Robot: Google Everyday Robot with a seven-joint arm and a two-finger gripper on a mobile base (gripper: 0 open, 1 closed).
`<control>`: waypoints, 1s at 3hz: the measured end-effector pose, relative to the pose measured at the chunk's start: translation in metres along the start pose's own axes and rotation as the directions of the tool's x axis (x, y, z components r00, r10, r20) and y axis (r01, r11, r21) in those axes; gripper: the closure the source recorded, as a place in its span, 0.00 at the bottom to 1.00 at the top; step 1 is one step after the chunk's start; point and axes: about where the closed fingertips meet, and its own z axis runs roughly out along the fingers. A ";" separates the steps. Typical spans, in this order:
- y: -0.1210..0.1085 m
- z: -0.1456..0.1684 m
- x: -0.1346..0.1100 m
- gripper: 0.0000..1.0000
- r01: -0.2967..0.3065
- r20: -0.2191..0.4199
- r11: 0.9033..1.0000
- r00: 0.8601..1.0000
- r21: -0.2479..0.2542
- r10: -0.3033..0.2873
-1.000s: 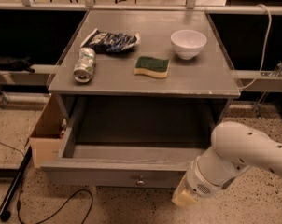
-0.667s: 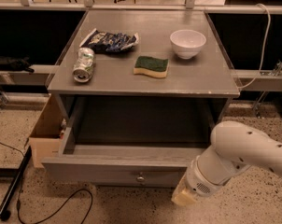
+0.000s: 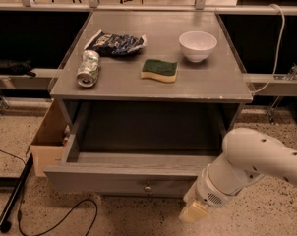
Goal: Close top drawer
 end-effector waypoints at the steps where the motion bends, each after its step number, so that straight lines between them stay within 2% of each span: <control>1: 0.008 0.000 -0.003 0.00 0.007 -0.010 1.000 1.000 0.021 -0.006; 3: -0.014 -0.018 -0.032 0.00 0.045 -0.092 0.991 0.995 0.127 -0.033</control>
Offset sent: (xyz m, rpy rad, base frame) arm 0.0349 0.0193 0.0394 -0.1697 -0.1300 0.0272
